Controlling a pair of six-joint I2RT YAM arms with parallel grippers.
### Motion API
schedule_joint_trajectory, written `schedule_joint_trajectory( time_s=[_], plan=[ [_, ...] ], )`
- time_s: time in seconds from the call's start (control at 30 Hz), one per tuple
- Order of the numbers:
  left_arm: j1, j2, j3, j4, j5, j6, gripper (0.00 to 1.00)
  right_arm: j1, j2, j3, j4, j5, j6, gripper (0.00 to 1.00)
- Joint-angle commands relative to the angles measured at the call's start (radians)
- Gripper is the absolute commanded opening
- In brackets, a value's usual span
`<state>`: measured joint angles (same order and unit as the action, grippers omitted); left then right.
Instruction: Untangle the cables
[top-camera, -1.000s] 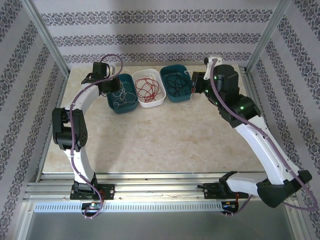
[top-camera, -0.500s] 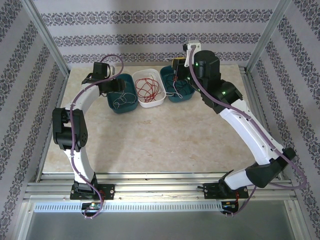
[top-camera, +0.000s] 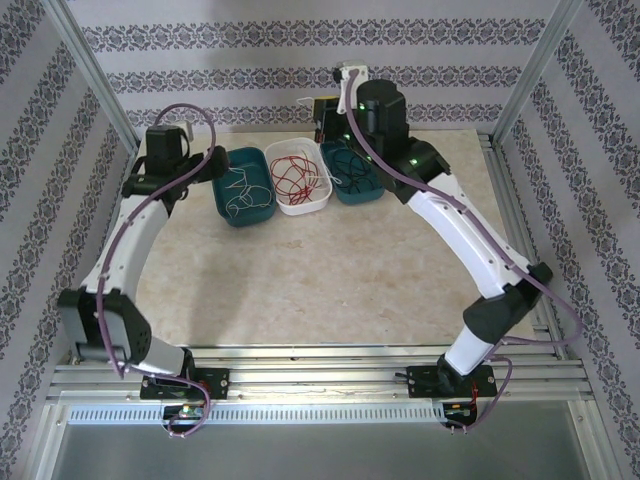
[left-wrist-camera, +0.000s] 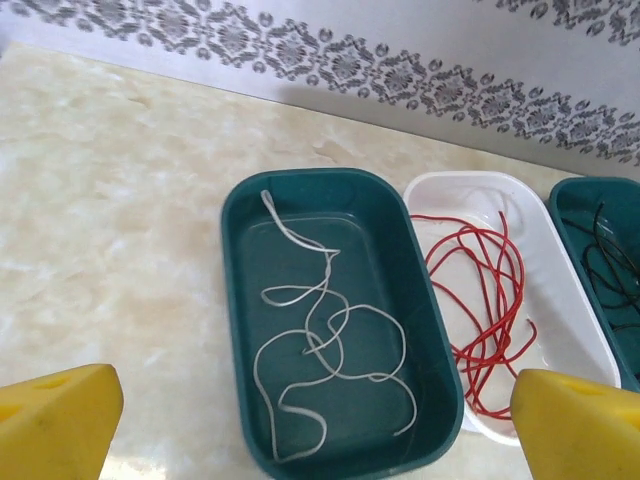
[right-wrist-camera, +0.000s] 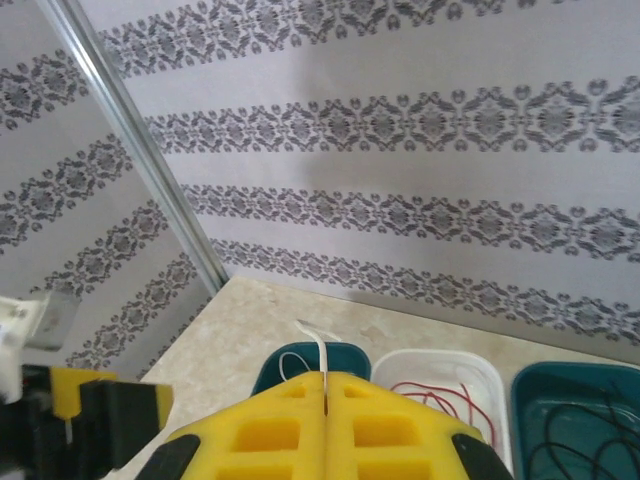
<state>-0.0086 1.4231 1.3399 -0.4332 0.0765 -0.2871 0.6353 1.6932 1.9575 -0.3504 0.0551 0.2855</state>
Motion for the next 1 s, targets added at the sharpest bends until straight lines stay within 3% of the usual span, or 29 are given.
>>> schedule_joint_trajectory(
  time_s=[0.0,0.4,0.7,0.97],
  plan=[
    [0.015,-0.088,-0.083,-0.025,-0.067,-0.031,0.99,0.022,0.070,0.086,0.033,-0.050,0.021,0.00],
    [0.022,-0.415,-0.271,-0.070,-0.141,-0.060,0.99,0.075,0.398,0.430,0.009,-0.121,0.078,0.00],
    [0.022,-0.476,-0.301,-0.102,-0.136,-0.058,0.99,0.106,0.668,0.652,0.014,-0.141,0.044,0.00],
    [0.023,-0.487,-0.311,-0.114,-0.141,-0.051,0.99,0.108,0.801,0.700,0.033,-0.152,0.073,0.00]
  ],
)
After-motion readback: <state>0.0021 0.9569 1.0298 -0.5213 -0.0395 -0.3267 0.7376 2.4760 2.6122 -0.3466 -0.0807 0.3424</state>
